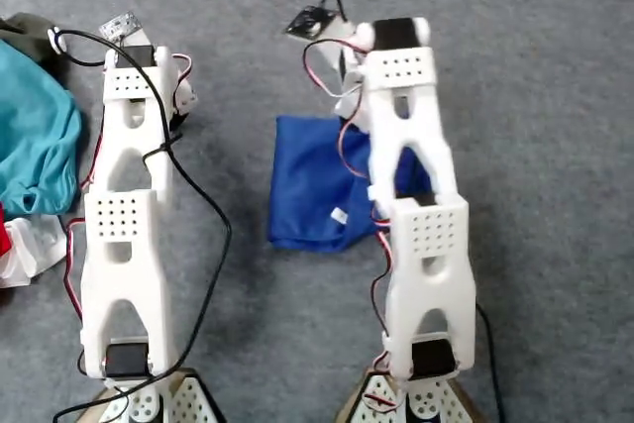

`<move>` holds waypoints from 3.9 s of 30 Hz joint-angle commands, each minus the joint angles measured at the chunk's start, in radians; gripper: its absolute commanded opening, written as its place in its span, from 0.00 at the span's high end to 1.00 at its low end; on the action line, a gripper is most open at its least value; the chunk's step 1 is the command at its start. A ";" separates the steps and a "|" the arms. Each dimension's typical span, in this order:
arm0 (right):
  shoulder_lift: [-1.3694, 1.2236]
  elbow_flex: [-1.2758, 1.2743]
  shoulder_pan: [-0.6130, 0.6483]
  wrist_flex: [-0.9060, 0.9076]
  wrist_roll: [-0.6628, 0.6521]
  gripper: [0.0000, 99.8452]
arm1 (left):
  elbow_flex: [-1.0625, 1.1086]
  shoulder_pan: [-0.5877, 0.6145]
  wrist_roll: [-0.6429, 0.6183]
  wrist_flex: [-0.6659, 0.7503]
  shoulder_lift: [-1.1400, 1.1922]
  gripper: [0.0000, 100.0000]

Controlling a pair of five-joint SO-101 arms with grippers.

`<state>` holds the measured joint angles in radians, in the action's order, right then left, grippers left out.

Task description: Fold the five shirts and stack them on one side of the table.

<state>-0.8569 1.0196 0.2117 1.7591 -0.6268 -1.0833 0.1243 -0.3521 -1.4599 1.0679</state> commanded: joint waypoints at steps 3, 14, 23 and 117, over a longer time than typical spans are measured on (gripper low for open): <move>-0.048 -0.005 0.038 -0.005 0.012 0.99 | -0.046 -0.009 -0.003 0.014 -0.013 0.98; -0.051 -0.122 -0.016 0.026 0.006 0.99 | -0.046 -0.009 -0.003 0.014 -0.013 0.98; 0.061 -0.309 -0.054 0.025 0.005 0.99 | -0.046 -0.009 -0.003 0.015 -0.013 0.98; 0.495 -0.285 -0.294 0.023 0.118 0.99 | -0.583 -0.396 0.023 -0.308 -0.041 0.98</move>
<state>-0.5194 0.7388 -0.0967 1.7561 -0.5317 -1.6295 -0.2332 -0.3736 -1.6855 1.1462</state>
